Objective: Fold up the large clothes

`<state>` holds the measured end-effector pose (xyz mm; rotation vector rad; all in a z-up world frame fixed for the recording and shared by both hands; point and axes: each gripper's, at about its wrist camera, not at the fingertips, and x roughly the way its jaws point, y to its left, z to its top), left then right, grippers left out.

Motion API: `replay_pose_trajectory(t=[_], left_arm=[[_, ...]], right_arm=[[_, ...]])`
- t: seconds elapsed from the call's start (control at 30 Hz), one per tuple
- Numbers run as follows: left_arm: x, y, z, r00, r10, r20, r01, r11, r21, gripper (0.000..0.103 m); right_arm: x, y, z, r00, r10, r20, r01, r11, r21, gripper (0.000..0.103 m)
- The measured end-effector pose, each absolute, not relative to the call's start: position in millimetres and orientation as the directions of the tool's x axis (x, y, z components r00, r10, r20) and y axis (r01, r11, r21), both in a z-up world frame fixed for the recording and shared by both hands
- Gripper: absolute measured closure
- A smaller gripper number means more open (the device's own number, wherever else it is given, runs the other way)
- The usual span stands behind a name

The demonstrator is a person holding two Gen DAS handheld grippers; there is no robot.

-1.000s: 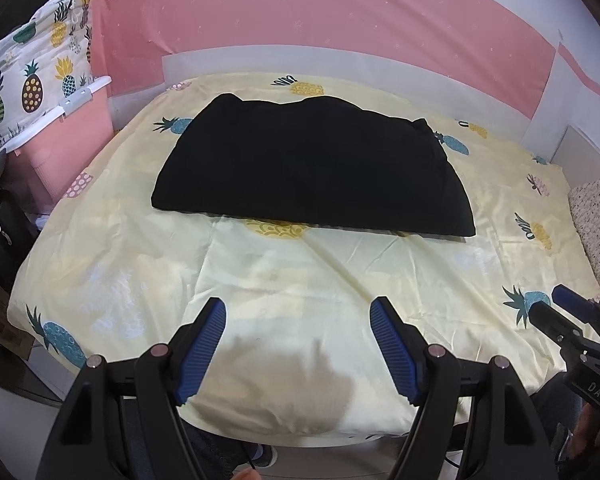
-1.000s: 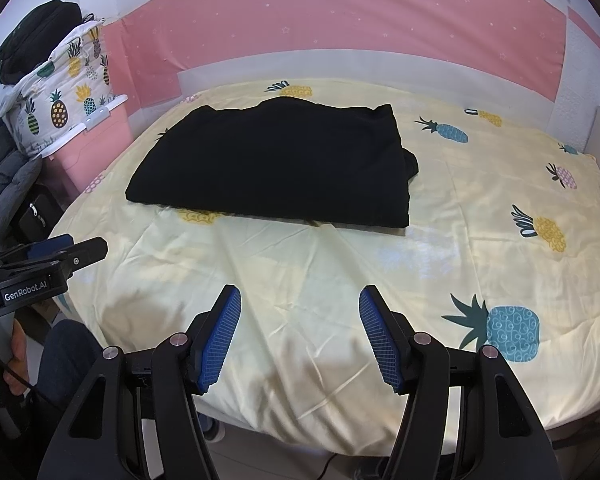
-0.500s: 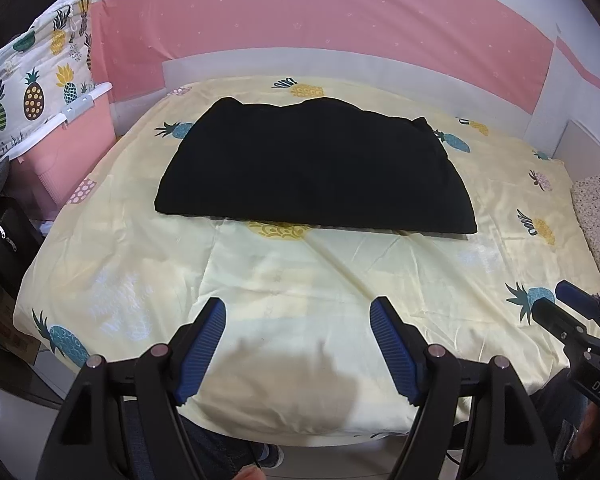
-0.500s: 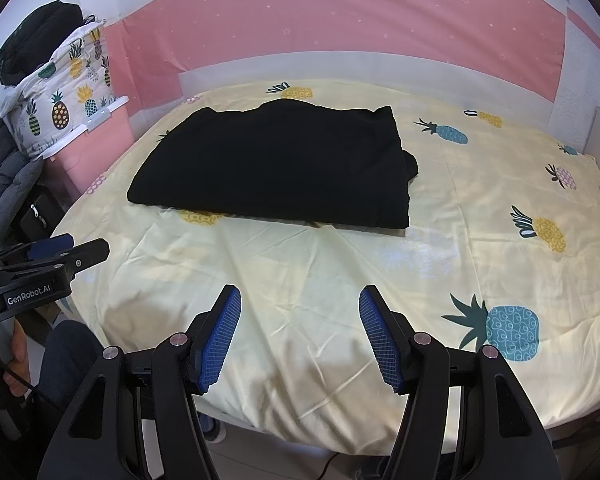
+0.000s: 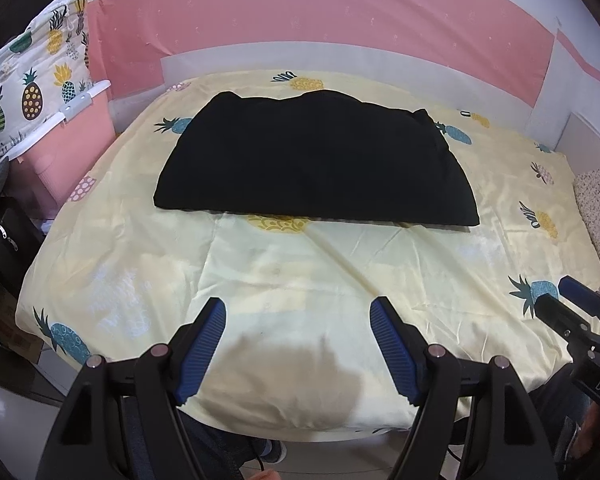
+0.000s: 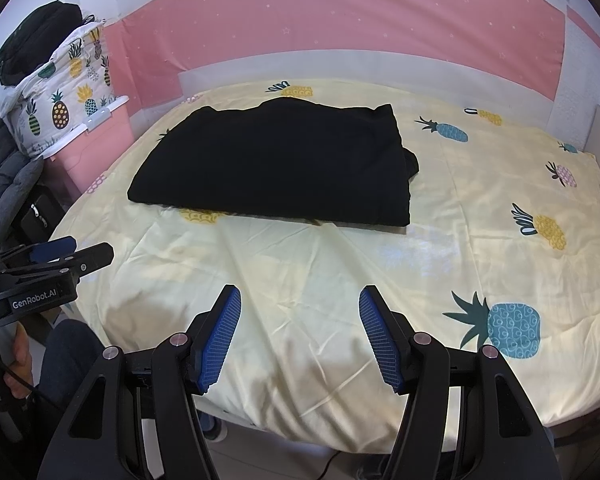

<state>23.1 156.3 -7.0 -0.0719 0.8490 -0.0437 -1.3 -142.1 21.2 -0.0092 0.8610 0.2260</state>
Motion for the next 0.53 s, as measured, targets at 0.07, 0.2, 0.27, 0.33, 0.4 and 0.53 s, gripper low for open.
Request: replay_pose_trajectory(t=[0.07, 0.2, 0.27, 0.33, 0.4, 0.53], left_arm=[[22.8, 155.4, -6.6, 0.66, -0.07, -0.748, 0.012, 0.996, -0.083, 0.027], [23.2, 154.5, -7.4, 0.653, -0.084, -0.752, 0.026, 0.996, -0.088, 0.027], [23.4, 154.4, -8.2, 0.648, -0.089, -0.756, 0.028, 0.995, -0.092, 0.027], [23.4, 154.0, -8.3, 0.647, -0.088, -0.758, 0.026, 0.995, -0.093, 0.027], [23.2, 154.0, -7.9, 0.651, -0.08, -0.755, 0.021, 0.996, -0.087, 0.027], [22.6, 153.8, -7.4, 0.655, -0.071, -0.752, 0.013, 0.997, -0.082, 0.027]], right_arm=[[-1.4, -142.1, 21.2, 0.629, 0.194, -0.753, -0.201, 0.976, 0.084, 0.041], [-1.6, -142.0, 21.1, 0.628, 0.194, -0.753, -0.201, 0.976, 0.084, 0.041], [-1.3, -142.2, 21.1, 0.628, 0.194, -0.753, -0.201, 0.976, 0.084, 0.041], [-1.1, -142.2, 21.2, 0.629, 0.194, -0.753, -0.2, 0.976, 0.084, 0.041], [-1.5, -142.1, 21.3, 0.629, 0.194, -0.753, -0.2, 0.976, 0.084, 0.041], [-4.0, -140.1, 23.2, 0.632, 0.193, -0.751, -0.195, 0.977, 0.087, 0.041]])
